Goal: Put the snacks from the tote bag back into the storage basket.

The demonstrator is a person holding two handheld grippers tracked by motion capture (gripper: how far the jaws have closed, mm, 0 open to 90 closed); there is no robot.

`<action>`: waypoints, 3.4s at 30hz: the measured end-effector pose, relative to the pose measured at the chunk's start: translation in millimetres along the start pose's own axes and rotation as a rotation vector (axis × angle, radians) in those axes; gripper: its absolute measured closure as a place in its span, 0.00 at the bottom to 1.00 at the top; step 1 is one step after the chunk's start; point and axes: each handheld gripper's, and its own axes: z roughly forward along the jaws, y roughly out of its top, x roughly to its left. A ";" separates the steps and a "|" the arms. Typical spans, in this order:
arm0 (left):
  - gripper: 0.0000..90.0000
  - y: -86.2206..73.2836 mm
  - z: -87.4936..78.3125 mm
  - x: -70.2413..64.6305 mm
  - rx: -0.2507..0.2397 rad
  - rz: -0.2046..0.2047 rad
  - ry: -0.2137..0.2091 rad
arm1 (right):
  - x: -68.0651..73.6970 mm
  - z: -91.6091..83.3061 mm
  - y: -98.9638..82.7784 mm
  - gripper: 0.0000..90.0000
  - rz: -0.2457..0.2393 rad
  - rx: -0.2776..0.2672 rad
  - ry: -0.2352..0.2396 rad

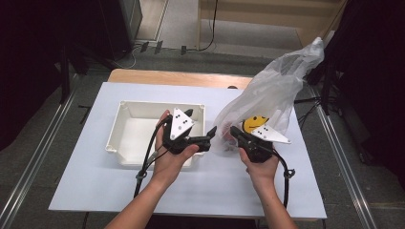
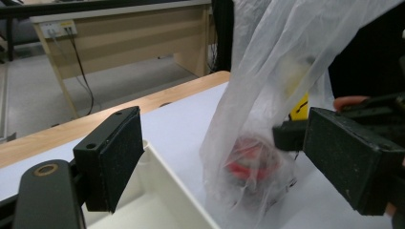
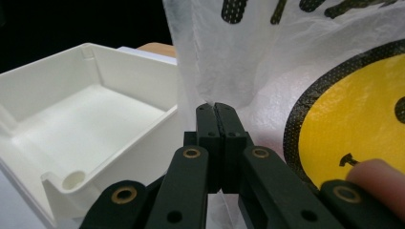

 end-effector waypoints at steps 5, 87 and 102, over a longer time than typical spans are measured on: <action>0.16 7.5 11.0 -7.3 -0.018 -0.019 -0.026 | 6.3 2.9 -3.5 1.00 -0.013 0.012 0.017; 1.00 -82.0 12.5 -27.3 0.147 -0.089 -0.139 | -45.6 -35.1 24.6 1.00 0.152 -0.047 -0.141; 1.00 -121.6 21.8 -42.3 0.247 -0.095 -0.161 | -50.8 -12.6 -5.5 1.00 0.090 0.096 -0.209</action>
